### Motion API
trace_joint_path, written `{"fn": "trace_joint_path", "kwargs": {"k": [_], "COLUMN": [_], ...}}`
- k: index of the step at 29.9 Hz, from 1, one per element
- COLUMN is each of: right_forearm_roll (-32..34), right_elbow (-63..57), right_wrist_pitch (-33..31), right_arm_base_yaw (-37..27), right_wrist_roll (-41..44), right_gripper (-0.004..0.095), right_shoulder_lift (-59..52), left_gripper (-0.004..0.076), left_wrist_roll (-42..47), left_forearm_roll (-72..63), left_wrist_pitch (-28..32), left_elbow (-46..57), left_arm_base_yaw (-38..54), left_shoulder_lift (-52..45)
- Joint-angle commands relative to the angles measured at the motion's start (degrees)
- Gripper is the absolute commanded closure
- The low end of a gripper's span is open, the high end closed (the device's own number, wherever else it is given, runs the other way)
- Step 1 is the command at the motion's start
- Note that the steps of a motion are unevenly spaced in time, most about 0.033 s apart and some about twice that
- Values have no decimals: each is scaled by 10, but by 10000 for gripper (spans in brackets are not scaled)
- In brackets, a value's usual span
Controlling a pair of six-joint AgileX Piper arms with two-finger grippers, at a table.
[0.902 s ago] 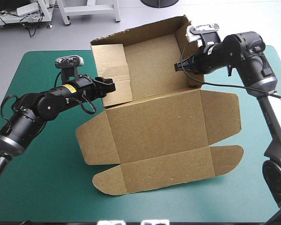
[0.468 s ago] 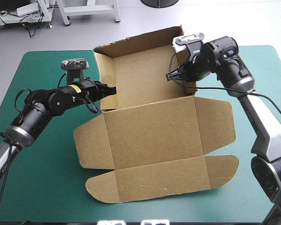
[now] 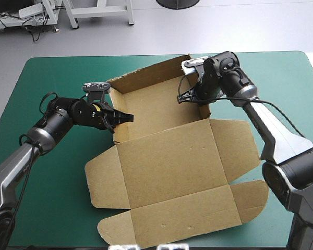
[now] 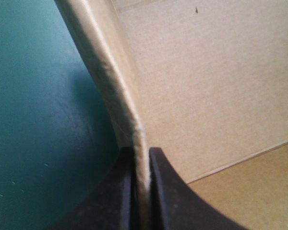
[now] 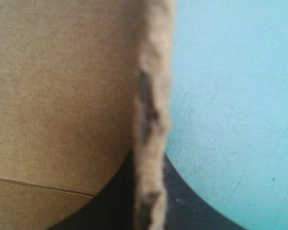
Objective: Fold the box
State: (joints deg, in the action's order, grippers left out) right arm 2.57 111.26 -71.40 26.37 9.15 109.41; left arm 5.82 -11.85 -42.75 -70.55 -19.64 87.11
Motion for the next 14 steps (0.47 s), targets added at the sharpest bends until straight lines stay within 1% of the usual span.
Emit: {"fn": "trace_joint_path", "kwargs": {"k": [1, 4, 5, 8, 10, 13, 14], "right_forearm_roll": [-43, -22, -20, -20, -20, -33, -40], "right_elbow": [-6, -43, -62, -100, -119, -136, -138], "right_wrist_pitch": [-7, -7, -7, -7, -7, 0, 3], "right_arm_base_yaw": [14, 14, 14, 12, 12, 12, 12], "right_wrist_roll": [18, 27, 29, 34, 34, 41, 41], "right_gripper": [926, 926, 926, 927, 927, 926, 926], "right_shoulder_lift": [-29, -28, -27, -23, -21, -20, -19], "left_gripper": [733, 733, 733, 733, 733, 733, 733], "left_wrist_roll": [-11, -1, 17, 60, 65, 67, 76], "left_forearm_roll": [-79, -79, -72, -48, -38, -16, 3], "left_wrist_pitch": [-8, -13, -14, -8, -9, -45, -64], "left_elbow": [-22, -22, -22, -22, -22, -22, -22], "left_arm_base_yaw": [-14, -14, -14, -14, -14, -14, -14], "left_shoulder_lift": [9, 20, 21, 21, 21, 28, 32]}}
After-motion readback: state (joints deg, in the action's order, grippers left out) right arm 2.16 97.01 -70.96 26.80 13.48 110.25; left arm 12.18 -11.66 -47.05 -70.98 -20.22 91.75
